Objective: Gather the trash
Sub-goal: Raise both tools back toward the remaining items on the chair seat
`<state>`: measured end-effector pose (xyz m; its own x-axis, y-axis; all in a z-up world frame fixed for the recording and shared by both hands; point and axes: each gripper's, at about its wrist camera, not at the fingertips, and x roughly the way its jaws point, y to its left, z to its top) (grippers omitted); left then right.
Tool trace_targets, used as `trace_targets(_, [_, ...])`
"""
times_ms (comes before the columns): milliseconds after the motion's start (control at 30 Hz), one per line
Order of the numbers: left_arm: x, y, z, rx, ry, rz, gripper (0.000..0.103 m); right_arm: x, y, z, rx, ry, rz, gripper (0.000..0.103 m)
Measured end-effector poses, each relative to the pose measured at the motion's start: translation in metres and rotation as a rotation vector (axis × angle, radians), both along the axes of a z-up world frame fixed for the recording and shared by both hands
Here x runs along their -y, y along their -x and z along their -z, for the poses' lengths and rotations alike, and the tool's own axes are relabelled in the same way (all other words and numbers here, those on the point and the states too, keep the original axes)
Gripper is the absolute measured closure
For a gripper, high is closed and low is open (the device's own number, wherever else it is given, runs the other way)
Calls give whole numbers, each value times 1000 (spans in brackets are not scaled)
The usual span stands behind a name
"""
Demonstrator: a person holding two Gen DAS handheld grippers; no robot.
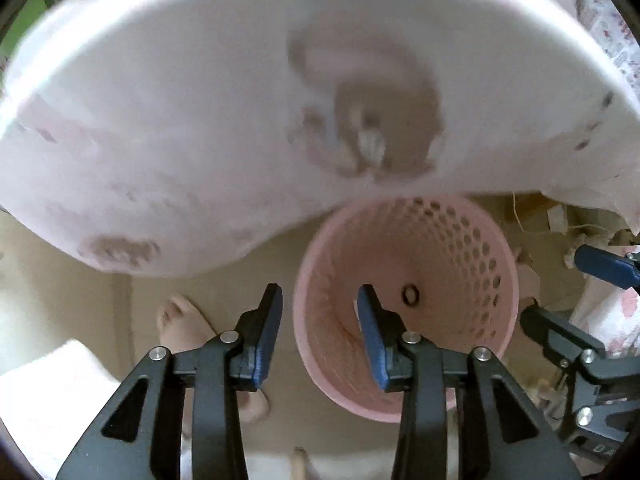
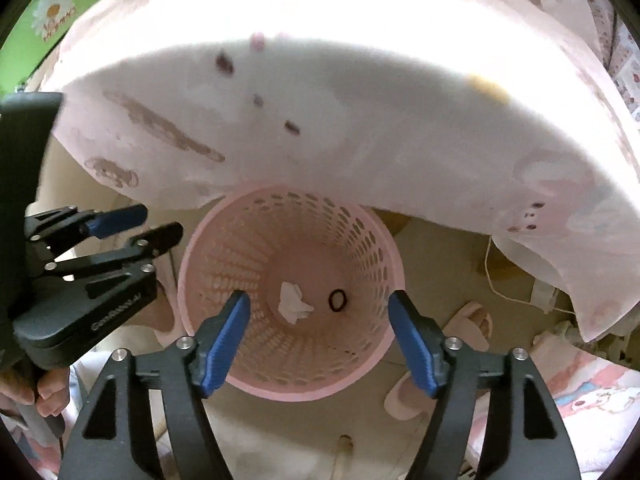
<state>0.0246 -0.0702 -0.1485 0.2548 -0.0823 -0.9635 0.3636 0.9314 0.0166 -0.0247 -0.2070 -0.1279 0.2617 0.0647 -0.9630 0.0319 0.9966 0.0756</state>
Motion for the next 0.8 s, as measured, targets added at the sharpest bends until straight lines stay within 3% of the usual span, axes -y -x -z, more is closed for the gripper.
trace_targets(167, [-16,-3,-22,36,36,-71,46,5,2,-15,38,-33,35,20])
trace_targets(500, [-26,8,-69,245,19,-78,21,0,15,-57,172,1,8,20])
trace_targets(733, [-35,10,-92,345,61,-100,20,3,26,-97,363,17,41,20])
trace_targets(800, [-37,10,-99,373,69,-111,14,4,29,-108,419,20,42,19])
